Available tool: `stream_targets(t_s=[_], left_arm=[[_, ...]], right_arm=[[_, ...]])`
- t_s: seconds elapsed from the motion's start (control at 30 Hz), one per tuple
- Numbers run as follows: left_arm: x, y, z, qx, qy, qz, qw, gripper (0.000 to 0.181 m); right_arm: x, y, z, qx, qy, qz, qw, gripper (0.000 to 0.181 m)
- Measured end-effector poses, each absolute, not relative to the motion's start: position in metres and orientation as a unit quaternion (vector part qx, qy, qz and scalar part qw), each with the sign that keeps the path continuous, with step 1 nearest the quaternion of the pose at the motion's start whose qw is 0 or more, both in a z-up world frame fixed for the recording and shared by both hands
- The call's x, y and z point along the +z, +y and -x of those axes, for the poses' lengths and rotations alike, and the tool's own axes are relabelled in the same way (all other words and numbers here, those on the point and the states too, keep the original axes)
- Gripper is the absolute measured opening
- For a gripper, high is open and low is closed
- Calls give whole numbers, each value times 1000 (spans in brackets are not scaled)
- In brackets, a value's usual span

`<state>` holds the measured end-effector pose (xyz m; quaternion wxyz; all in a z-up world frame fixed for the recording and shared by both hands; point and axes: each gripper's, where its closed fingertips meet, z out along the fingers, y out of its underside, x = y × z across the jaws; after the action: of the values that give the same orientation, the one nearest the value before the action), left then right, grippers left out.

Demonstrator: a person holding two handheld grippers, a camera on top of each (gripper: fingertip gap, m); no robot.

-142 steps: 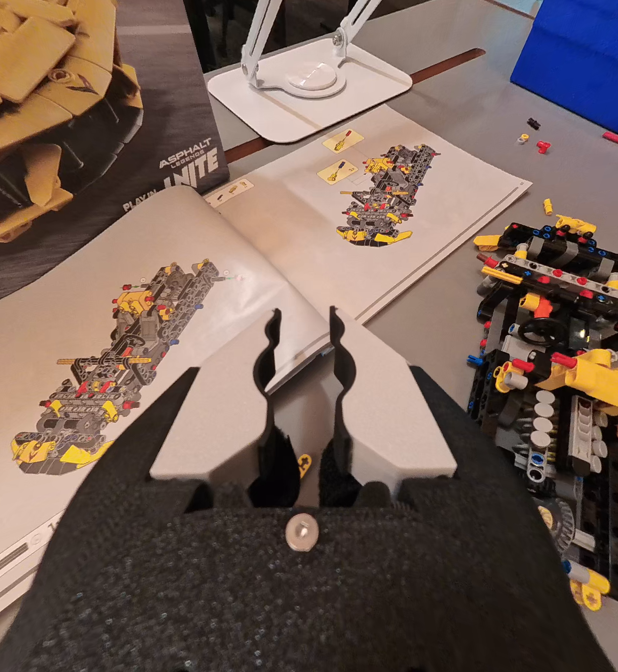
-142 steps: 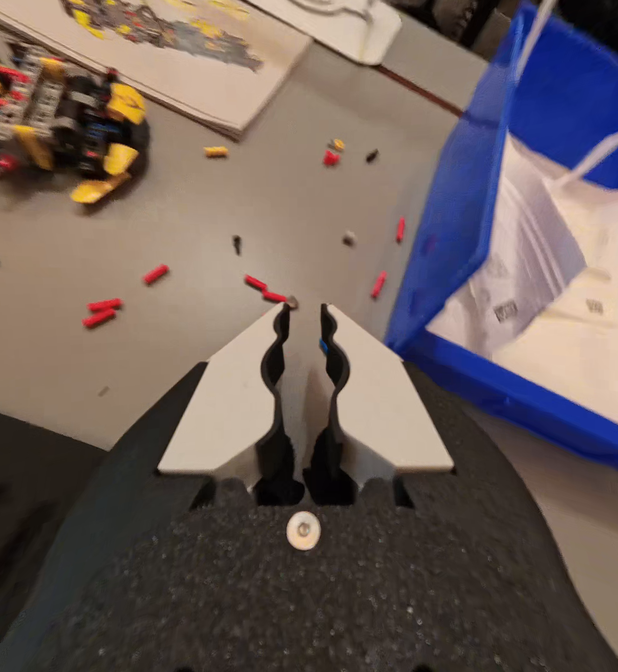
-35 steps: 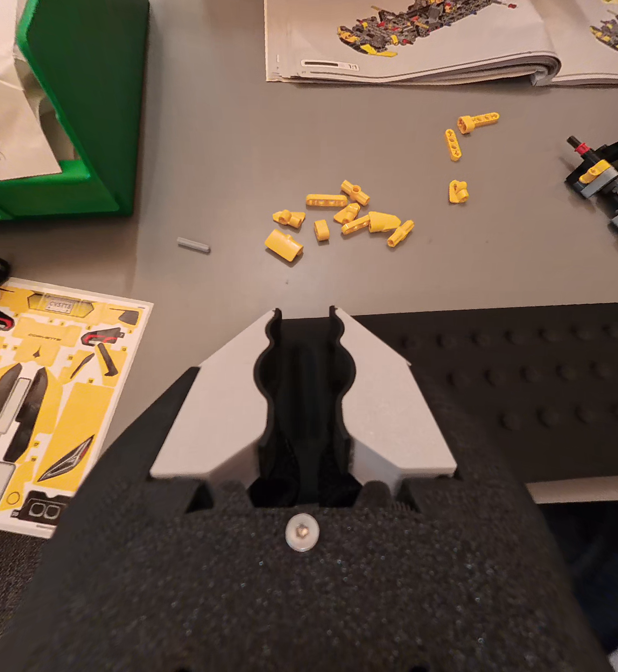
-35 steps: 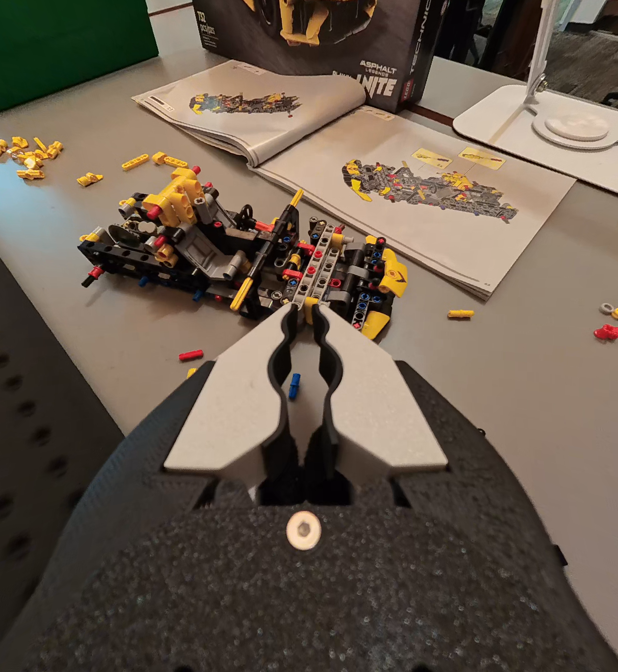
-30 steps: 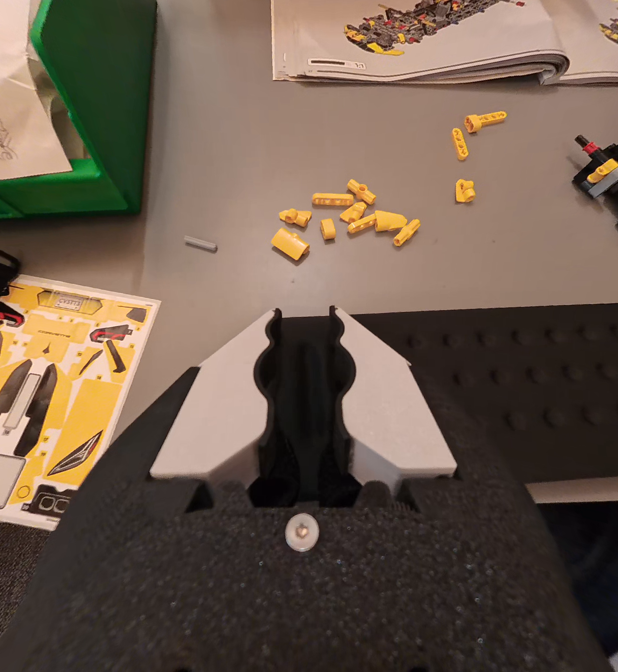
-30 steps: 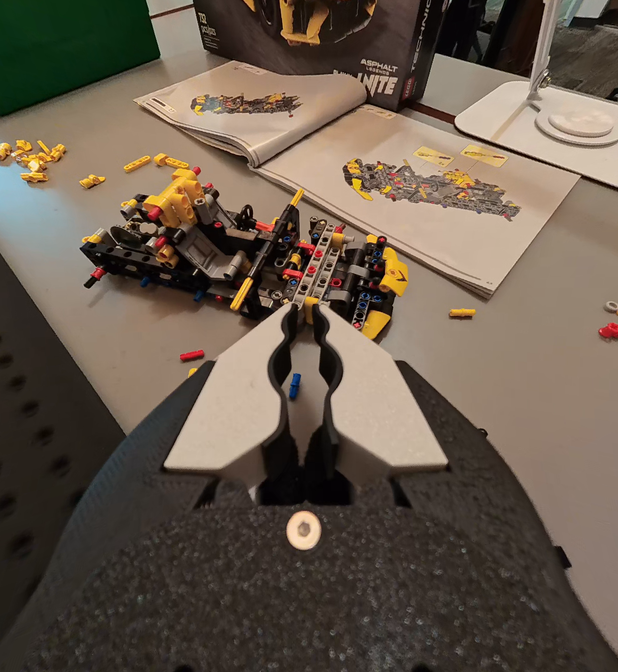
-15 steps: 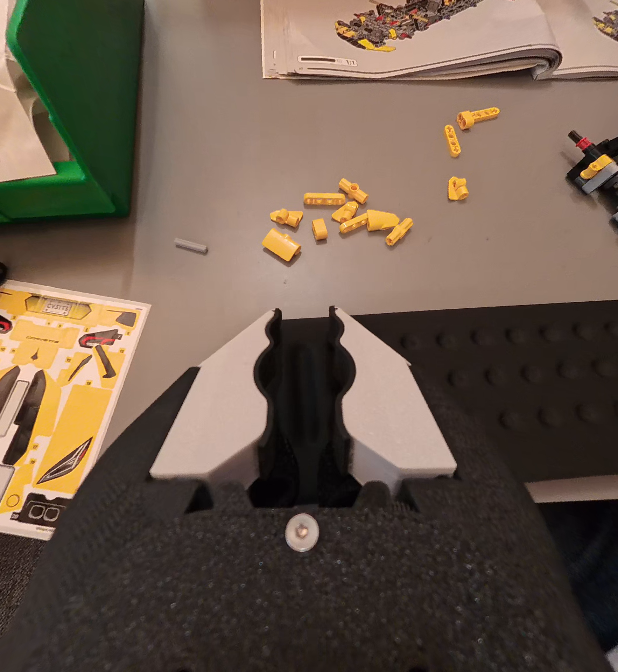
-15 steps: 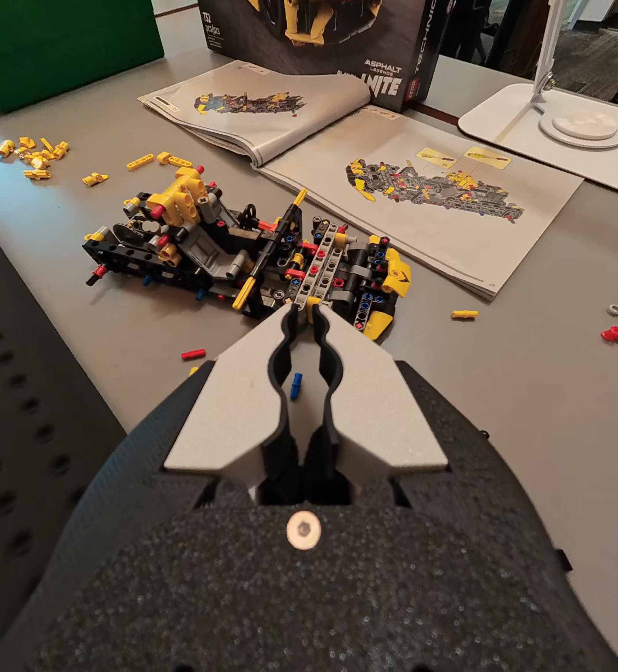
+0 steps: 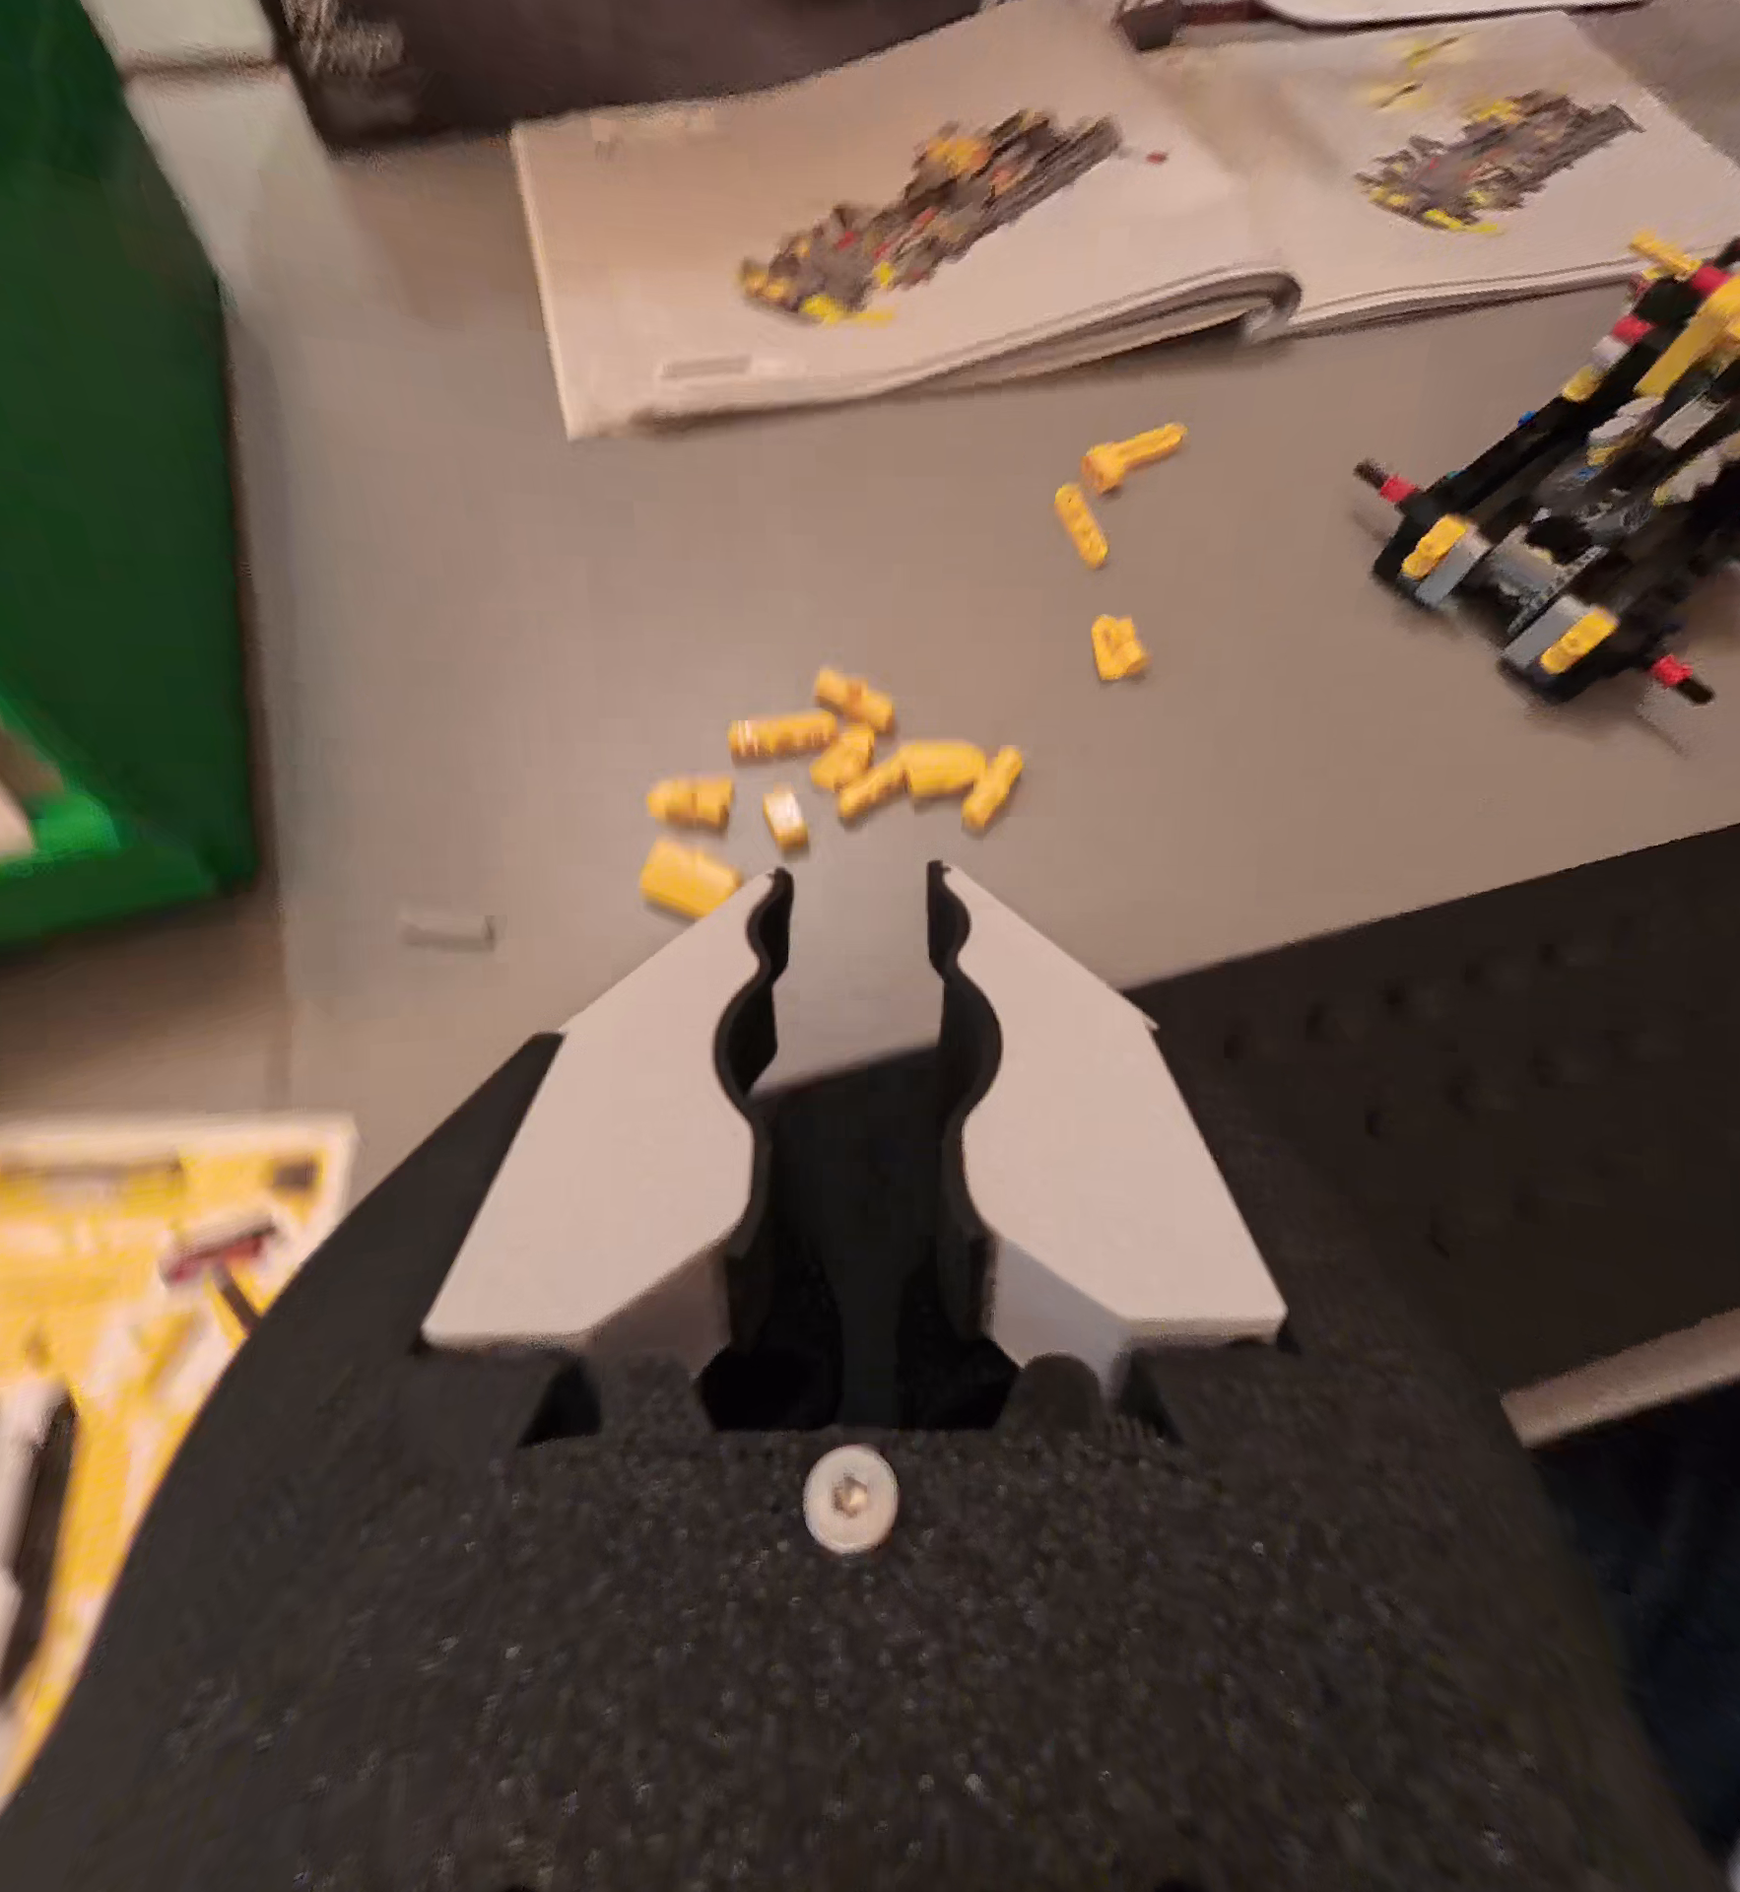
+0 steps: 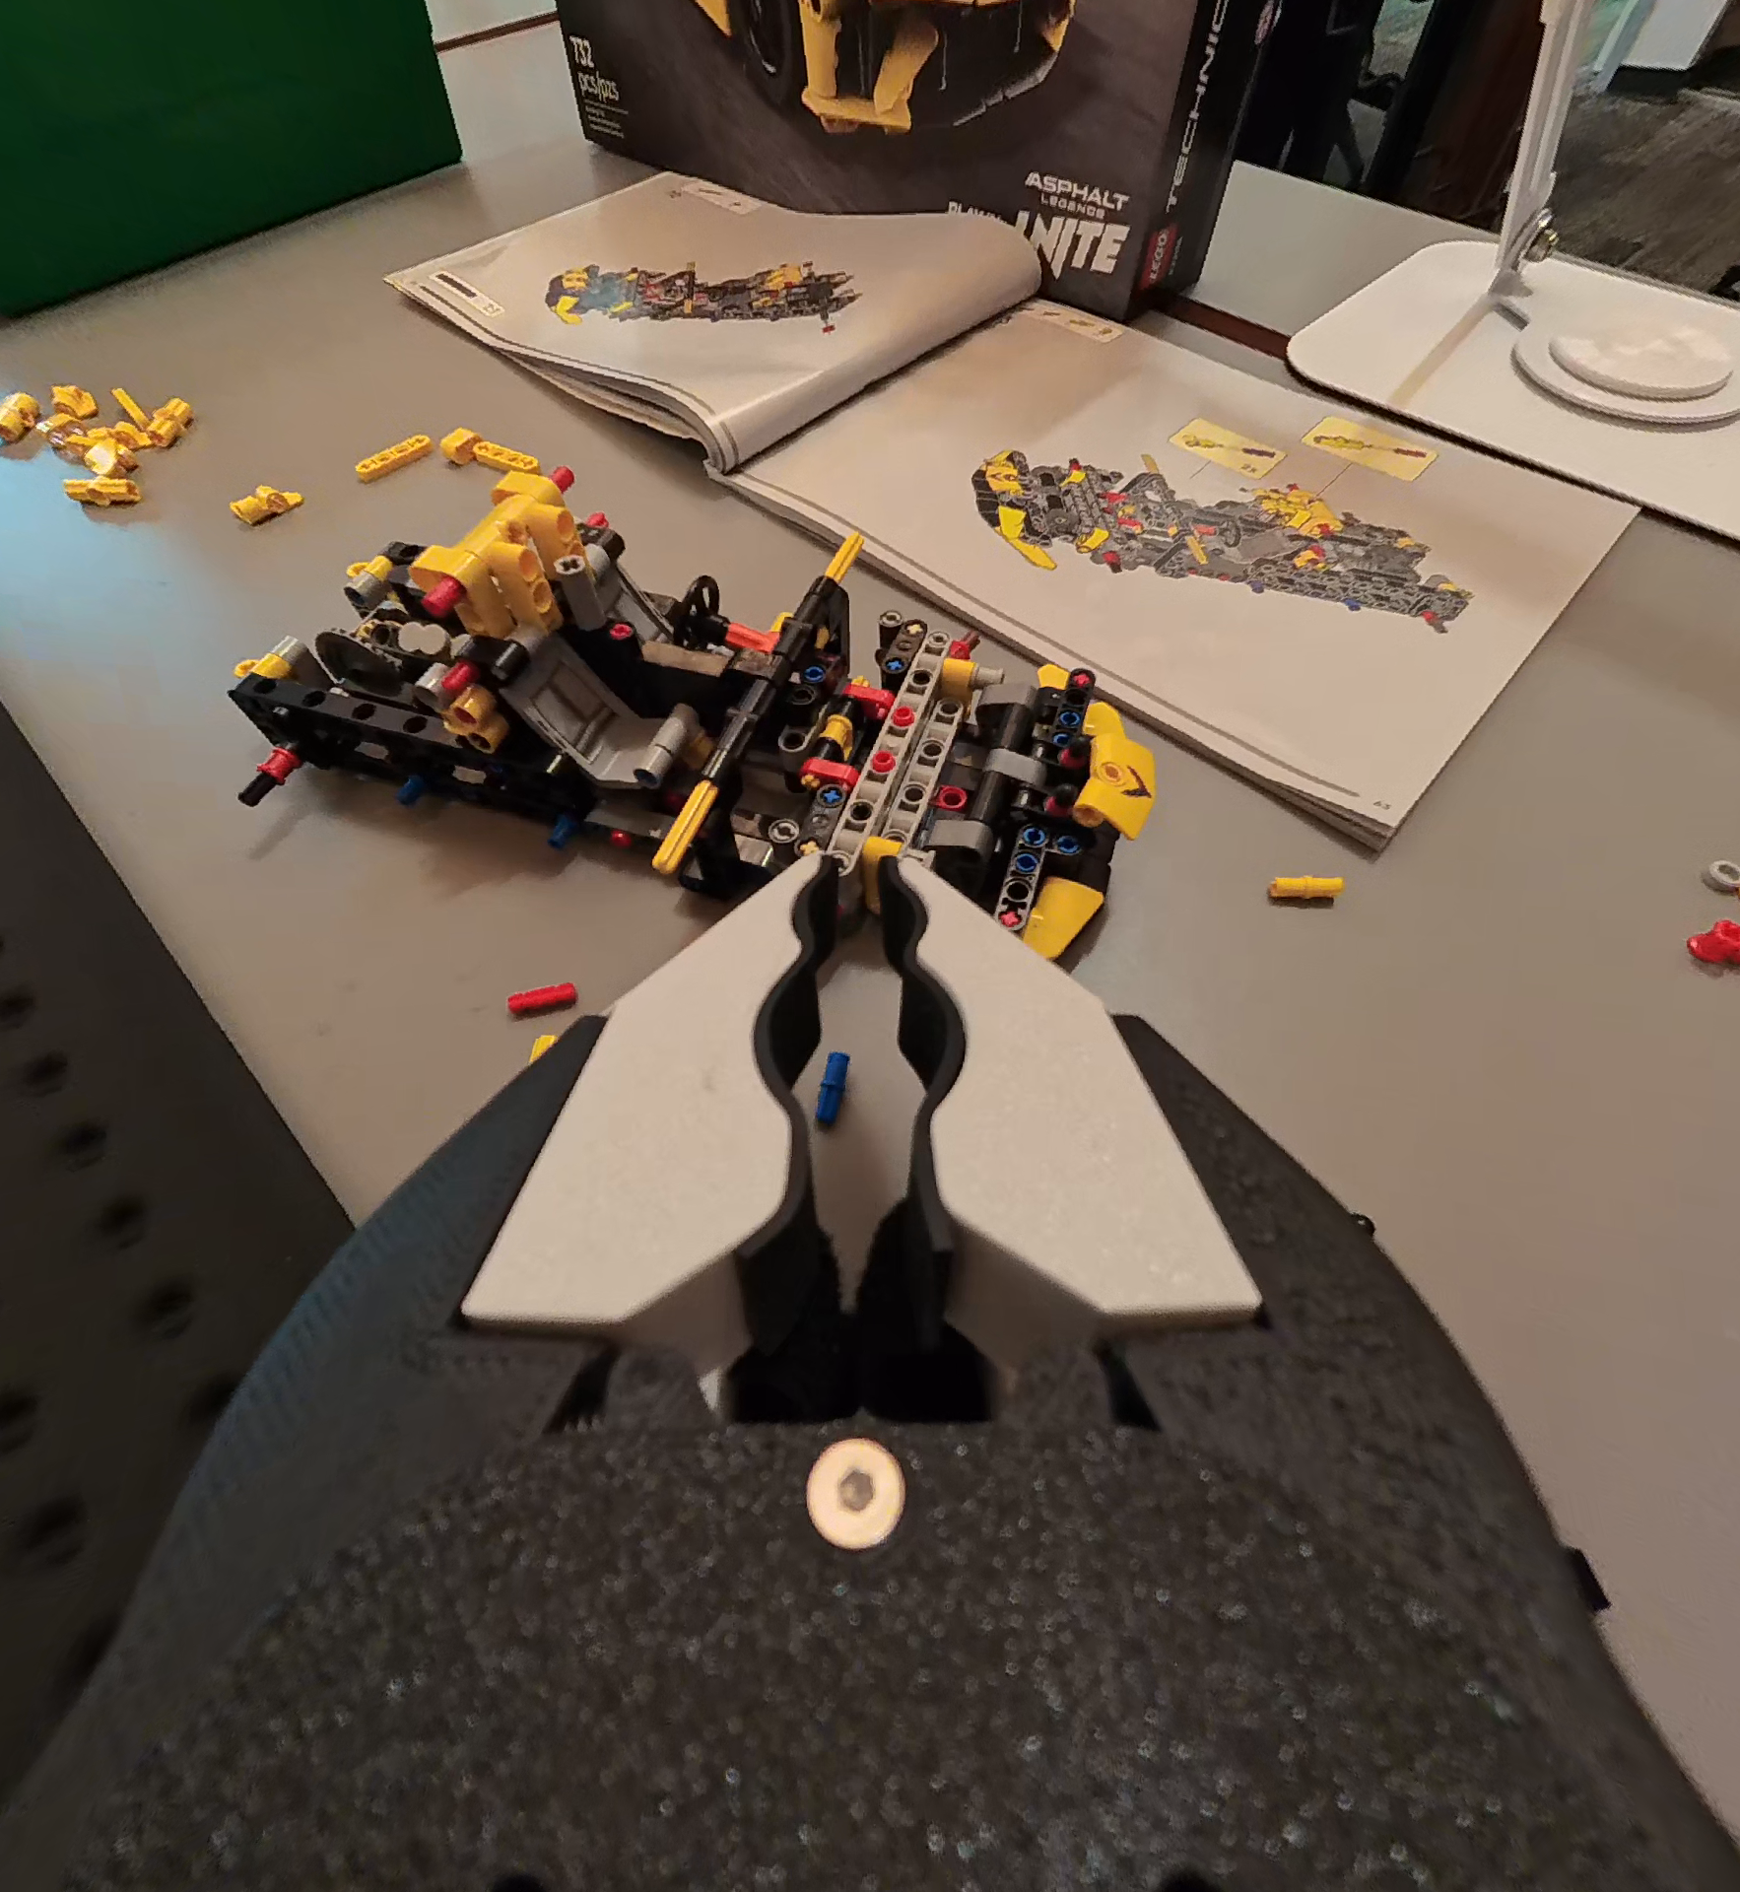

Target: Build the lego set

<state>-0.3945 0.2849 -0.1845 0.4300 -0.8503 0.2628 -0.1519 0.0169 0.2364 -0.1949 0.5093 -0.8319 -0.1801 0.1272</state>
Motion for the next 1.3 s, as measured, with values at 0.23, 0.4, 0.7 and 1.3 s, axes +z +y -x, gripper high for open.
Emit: stream_targets(t_s=[0.23, 0.4, 0.7, 1.3], left_arm=[[-208, 326, 351, -151, 435, 819, 342, 28], [-224, 338, 343, -154, 483, 803, 313, 28], [-239, 347, 348, -142, 491, 804, 304, 24], [-217, 179, 69, -282, 560, 724, 287, 24]], right_arm=[[-187, 233, -17, 122, -185, 817, 532, 7], [-189, 233, -16, 124, -188, 820, 526, 7], [-191, 234, -15, 138, -185, 823, 519, 7], [-182, 235, -24, 146, -157, 813, 542, 7]])
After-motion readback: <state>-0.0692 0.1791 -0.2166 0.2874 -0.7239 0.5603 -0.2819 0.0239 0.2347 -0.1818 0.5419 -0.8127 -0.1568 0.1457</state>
